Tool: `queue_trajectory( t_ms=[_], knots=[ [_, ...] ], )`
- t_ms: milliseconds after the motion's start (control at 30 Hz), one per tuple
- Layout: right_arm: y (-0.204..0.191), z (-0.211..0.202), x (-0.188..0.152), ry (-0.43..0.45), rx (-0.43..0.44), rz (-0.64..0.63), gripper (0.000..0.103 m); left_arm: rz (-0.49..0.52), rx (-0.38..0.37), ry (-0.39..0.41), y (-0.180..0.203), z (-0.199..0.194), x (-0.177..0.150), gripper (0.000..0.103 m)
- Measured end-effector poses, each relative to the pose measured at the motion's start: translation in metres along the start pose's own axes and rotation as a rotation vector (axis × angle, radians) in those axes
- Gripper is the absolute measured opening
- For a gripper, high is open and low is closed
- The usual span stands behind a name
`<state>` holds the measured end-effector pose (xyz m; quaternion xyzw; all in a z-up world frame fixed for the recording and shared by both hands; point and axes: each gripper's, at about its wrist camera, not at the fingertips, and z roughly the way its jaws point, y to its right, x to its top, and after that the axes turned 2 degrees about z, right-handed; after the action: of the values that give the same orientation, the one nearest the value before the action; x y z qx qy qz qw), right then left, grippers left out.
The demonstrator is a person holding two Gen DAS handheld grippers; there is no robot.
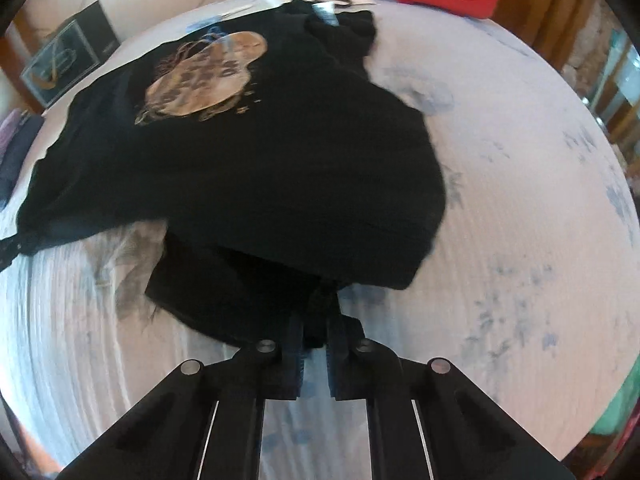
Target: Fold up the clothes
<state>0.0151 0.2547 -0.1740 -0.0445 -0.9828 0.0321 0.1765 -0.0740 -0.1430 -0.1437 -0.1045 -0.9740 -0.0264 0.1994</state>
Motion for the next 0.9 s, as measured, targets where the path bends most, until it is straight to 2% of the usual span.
queue_trajectory(
  t_ms=[200, 367, 533, 700, 900],
  knots=[
    [0.028, -0.048, -0.029, 0.029, 0.186, 0.086, 0.008, -0.052, -0.021, 0.039, -0.002, -0.039, -0.027, 0.006],
    [0.047, -0.072, -0.069, 0.013, 0.269, 0.09, 0.008, -0.025, 0.018, 0.048, 0.018, -0.05, -0.054, 0.006],
    [0.057, -0.081, -0.098, 0.008, 0.314, 0.098, 0.008, -0.032, 0.035, 0.026, 0.016, -0.052, -0.078, 0.006],
    [0.057, -0.084, -0.1, 0.008, 0.331, 0.089, 0.008, -0.021, 0.045, 0.033, 0.017, -0.063, -0.083, 0.006],
    [0.058, -0.096, -0.058, 0.054, 0.317, 0.055, 0.008, -0.021, 0.037, 0.016, 0.015, -0.068, -0.063, 0.006]
  ],
)
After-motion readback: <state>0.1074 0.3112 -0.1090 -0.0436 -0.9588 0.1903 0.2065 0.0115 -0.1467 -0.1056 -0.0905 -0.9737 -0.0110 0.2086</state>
